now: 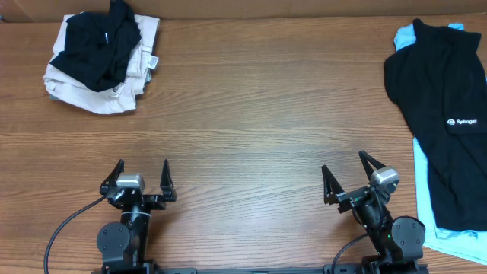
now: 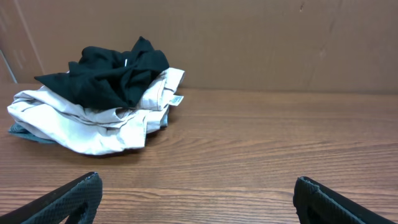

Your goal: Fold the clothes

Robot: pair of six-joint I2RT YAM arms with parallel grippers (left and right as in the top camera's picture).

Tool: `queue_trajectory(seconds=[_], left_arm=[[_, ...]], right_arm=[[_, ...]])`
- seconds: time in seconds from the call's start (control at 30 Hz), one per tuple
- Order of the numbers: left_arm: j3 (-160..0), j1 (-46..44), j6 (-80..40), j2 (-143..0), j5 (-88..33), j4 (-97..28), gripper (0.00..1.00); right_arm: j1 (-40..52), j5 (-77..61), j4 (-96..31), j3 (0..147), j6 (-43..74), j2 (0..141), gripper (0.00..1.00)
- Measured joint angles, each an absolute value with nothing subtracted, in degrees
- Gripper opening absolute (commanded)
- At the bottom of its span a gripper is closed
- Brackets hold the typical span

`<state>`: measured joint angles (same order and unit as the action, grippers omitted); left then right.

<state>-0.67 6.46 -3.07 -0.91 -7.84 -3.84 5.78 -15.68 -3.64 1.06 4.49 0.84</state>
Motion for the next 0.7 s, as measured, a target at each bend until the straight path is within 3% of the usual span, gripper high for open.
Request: queue_trajectory(seconds=[0.7], left_arm=[[-0.7,6.5,-3.1,-0.9,-7.9,-3.8,1.00]], right_arm=[[8.4,-15.7,-3.6,1.1,4.5,0.8,1.00]])
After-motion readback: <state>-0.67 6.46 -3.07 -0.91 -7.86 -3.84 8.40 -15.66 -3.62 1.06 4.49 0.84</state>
